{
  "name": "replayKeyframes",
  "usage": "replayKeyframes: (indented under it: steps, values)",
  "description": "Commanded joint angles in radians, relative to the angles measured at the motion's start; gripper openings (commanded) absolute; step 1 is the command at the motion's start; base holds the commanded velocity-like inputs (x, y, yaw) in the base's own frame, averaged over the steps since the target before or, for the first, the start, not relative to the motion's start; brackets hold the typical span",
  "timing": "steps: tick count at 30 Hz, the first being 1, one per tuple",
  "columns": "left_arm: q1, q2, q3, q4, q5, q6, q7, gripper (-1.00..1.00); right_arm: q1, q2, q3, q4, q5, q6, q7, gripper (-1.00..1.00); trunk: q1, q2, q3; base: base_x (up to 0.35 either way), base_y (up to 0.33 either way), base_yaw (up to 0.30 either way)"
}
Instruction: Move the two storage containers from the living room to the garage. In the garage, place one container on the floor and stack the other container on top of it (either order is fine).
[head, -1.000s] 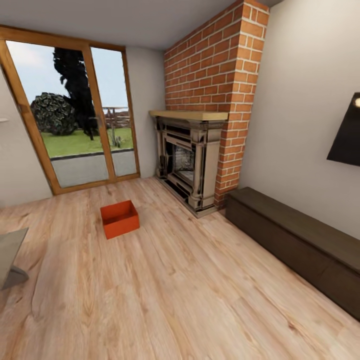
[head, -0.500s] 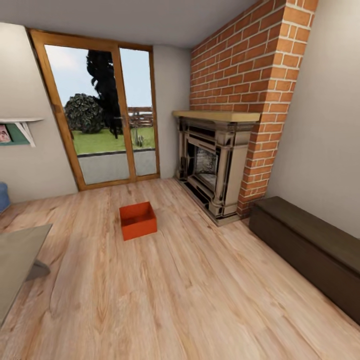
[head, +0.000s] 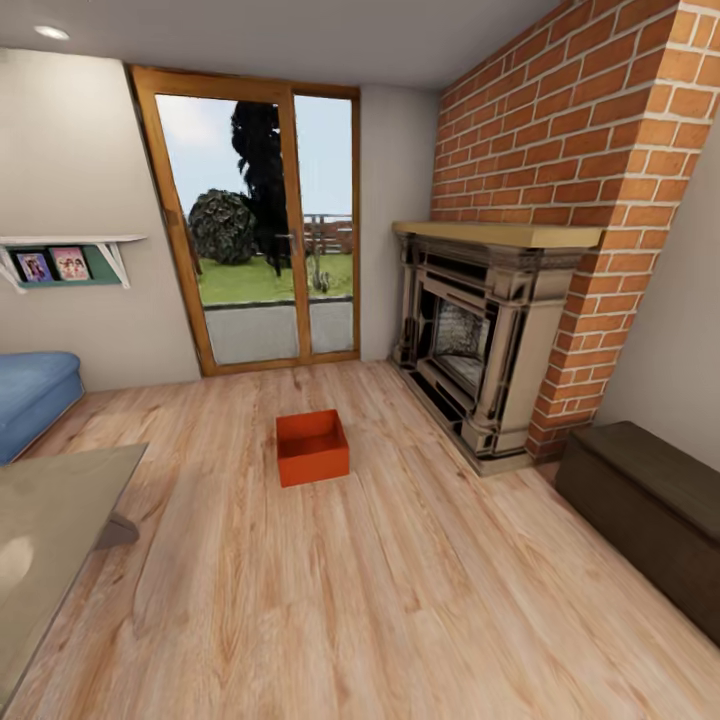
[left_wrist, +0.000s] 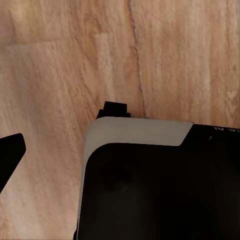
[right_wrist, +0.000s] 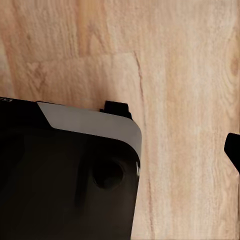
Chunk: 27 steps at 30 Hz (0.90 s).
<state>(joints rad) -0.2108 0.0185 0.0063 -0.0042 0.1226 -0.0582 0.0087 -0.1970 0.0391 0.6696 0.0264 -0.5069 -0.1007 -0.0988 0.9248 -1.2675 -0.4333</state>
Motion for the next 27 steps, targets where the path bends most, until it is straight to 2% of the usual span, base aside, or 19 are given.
replayKeyframes:
  steps: [1, 7, 27]
  values:
    - [-0.001, 0.0, 0.0, 0.001, 0.008, -0.003, 0.001, 1.0, -0.001, 0.001, 0.008, 0.003, -0.009, -0.005, -0.001, 1.0, 0.001, 0.0, -0.001, 0.321, 0.0, 0.269]
    - [-0.001, 0.0, 0.0, 0.001, 0.008, -0.003, 0.001, 1.0, -0.001, 0.001, 0.008, 0.003, -0.01, -0.005, -0.001, 1.0, 0.001, 0.0, -0.001, 0.321, 0.0, 0.154]
    - [-0.001, 0.0, 0.0, 0.001, 0.008, -0.003, 0.001, 1.0, -0.001, 0.001, 0.01, 0.001, -0.01, -0.005, -0.001, 1.0, 0.001, 0.0, -0.001, 0.321, 0.0, 0.004]
